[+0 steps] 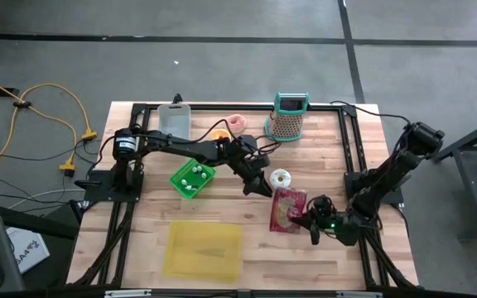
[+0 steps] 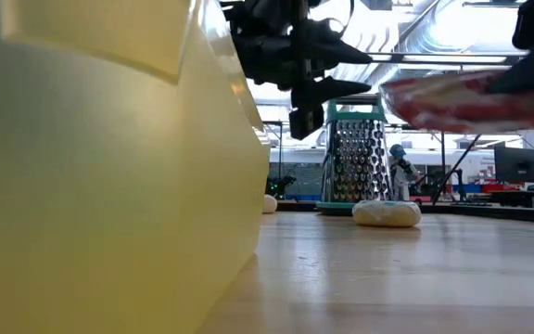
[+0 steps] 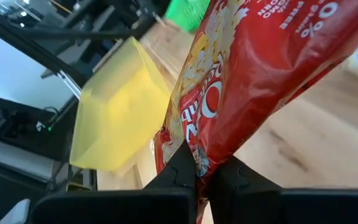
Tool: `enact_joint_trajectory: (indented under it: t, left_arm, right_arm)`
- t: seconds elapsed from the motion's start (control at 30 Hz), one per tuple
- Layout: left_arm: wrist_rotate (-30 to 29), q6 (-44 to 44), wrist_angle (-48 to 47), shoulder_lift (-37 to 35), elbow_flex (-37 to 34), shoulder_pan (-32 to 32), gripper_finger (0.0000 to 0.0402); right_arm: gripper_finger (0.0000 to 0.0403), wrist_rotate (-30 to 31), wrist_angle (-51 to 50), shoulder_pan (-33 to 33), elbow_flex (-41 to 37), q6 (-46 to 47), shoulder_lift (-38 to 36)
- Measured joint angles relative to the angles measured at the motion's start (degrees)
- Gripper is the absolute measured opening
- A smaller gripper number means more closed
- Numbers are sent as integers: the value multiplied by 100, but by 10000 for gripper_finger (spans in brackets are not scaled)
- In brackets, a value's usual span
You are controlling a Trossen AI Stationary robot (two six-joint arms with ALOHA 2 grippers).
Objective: Pick & Place Food Item
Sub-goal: Put the red bag into the yellow bin
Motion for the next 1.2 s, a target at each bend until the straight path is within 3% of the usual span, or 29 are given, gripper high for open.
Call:
enact_joint_trajectory:
  t: [0.37, 1.2]
  left_arm:
    - [-142, 16, 104, 0, -2, 33, 129]
    - [-168, -296, 1227, 0, -2, 35, 129]
  right_arm:
    - [5, 575, -1, -46, 0, -727, -462]
    - [5, 441, 1003, -677, -2, -2118, -462]
